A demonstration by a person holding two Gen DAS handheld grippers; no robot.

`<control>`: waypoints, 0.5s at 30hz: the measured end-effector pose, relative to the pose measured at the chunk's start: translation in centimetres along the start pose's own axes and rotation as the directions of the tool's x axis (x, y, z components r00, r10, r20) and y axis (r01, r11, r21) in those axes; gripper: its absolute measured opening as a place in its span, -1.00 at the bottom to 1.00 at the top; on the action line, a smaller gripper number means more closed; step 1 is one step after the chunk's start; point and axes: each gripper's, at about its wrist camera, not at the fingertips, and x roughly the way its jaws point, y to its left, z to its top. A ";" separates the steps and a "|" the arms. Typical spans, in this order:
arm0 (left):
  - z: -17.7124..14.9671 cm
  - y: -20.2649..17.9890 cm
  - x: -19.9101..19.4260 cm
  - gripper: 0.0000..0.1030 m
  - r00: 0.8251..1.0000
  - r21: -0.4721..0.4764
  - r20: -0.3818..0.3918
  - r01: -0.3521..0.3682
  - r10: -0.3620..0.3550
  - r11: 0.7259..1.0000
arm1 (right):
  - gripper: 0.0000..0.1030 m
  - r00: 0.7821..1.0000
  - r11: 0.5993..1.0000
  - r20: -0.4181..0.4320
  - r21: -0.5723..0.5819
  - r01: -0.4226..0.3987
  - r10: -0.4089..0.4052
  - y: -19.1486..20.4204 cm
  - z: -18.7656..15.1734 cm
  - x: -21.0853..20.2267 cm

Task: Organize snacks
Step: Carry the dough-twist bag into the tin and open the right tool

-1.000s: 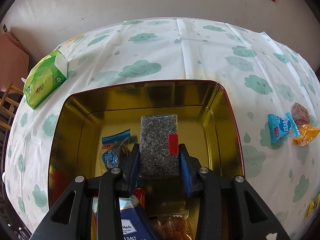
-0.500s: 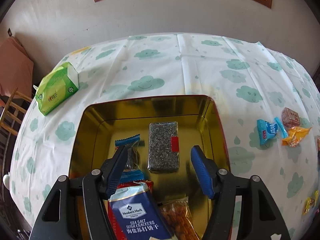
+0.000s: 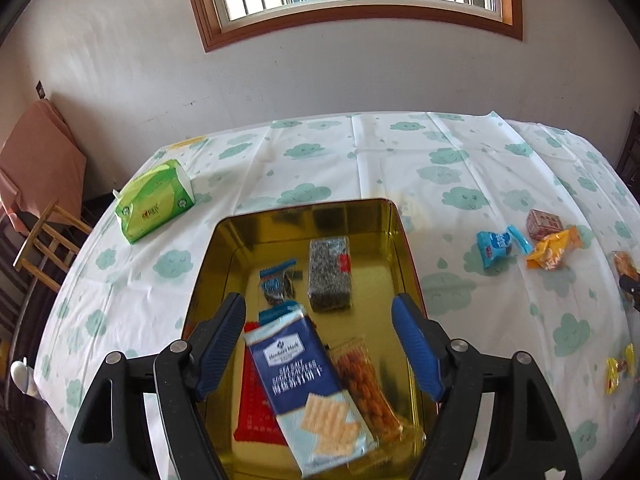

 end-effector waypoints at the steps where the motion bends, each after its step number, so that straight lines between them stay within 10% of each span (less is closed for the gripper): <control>1: -0.3 0.0 -0.1 0.44 1.000 -0.003 -0.003 0.002 -0.002 1.000 | -0.27 1.000 1.000 -0.005 0.003 0.000 0.000 0.0 0.1 0.0; 15: -3.1 1.0 -0.9 0.73 1.000 -0.062 -0.013 -0.013 0.013 0.998 | -0.27 0.992 0.994 0.091 -0.069 -0.080 0.086 5.8 3.5 -5.8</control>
